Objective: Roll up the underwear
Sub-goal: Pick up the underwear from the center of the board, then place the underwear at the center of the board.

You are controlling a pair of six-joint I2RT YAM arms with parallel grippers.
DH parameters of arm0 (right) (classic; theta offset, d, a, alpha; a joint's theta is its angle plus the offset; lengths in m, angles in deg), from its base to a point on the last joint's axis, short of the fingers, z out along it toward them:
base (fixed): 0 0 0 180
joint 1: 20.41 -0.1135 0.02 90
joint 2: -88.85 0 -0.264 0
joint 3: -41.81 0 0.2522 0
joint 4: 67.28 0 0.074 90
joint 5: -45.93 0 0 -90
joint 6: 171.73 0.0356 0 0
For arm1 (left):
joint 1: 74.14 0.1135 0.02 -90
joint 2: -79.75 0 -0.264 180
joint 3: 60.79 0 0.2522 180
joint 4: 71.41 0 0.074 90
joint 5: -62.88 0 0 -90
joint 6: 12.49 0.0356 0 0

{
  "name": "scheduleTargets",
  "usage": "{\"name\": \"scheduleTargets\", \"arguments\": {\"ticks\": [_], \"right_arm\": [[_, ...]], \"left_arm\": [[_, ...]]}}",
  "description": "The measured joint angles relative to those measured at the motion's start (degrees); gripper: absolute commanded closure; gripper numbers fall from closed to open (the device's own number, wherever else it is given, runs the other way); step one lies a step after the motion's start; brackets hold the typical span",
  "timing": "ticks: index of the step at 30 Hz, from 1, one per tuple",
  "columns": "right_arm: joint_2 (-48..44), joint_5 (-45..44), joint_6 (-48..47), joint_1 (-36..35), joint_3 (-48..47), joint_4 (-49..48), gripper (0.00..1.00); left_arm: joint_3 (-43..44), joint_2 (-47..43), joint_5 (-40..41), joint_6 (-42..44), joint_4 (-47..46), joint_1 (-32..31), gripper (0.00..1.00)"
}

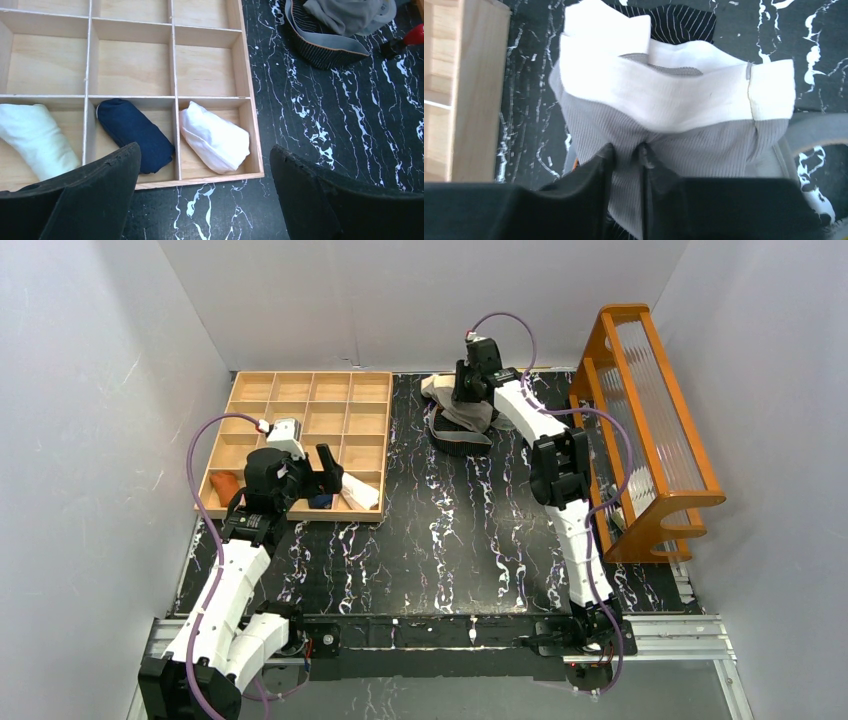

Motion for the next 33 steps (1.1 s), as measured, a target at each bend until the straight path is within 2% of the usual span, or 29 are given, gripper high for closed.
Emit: {"name": "scheduleTargets", "arguments": {"ticks": [3,8,12,17,25,26,28,29,30,31,33], "right_arm": [[2.9,0.0,-0.7,0.0,-2.8,1.5,0.98],[0.7,-0.9,-2.4,-0.1,-1.6,0.8,0.99],[-5.4,-0.6,-3.7,-0.3,0.4,1.3,0.99],[-20.2,1.5,-3.9,-0.3,10.0,0.1,0.99],[-46.1,12.7,-2.5,-0.3,29.9,-3.8,0.99],[-49.5,15.0,-1.5,-0.3,34.3,-5.5,0.93],[-56.7,18.8,1.3,-0.4,44.8,-8.5,0.90],[-59.8,20.0,2.6,-0.5,49.7,-9.2,0.84],[-63.8,21.0,4.3,-0.7,56.5,-10.8,0.69],[-67.8,21.7,6.0,-0.9,63.5,-11.2,0.59],[-72.4,22.7,8.5,-1.3,72.0,-10.0,0.54]], "left_arm": [[0.0,0.0,-1.2,0.2,-0.2,0.0,0.02],[0.0,0.2,-2.8,0.2,-0.6,0.0,0.02],[0.0,0.6,-5.5,0.2,-1.4,0.0,0.04],[0.5,4.6,-9.8,-0.9,-3.7,-1.0,0.05],[8.9,14.5,-10.6,-2.9,-5.2,-11.2,0.03],[9.4,15.0,-10.8,-3.3,-5.8,-11.9,0.03],[9.5,15.3,-11.0,-4.5,-6.6,-12.4,0.03],[9.3,15.3,-11.1,-5.1,-6.8,-12.3,0.03],[9.0,15.3,-11.1,-5.6,-7.0,-12.3,0.03],[8.5,15.2,-11.4,-6.2,-7.9,-12.3,0.03],[7.2,15.1,-12.1,-7.3,-8.5,-12.3,0.04]]}}
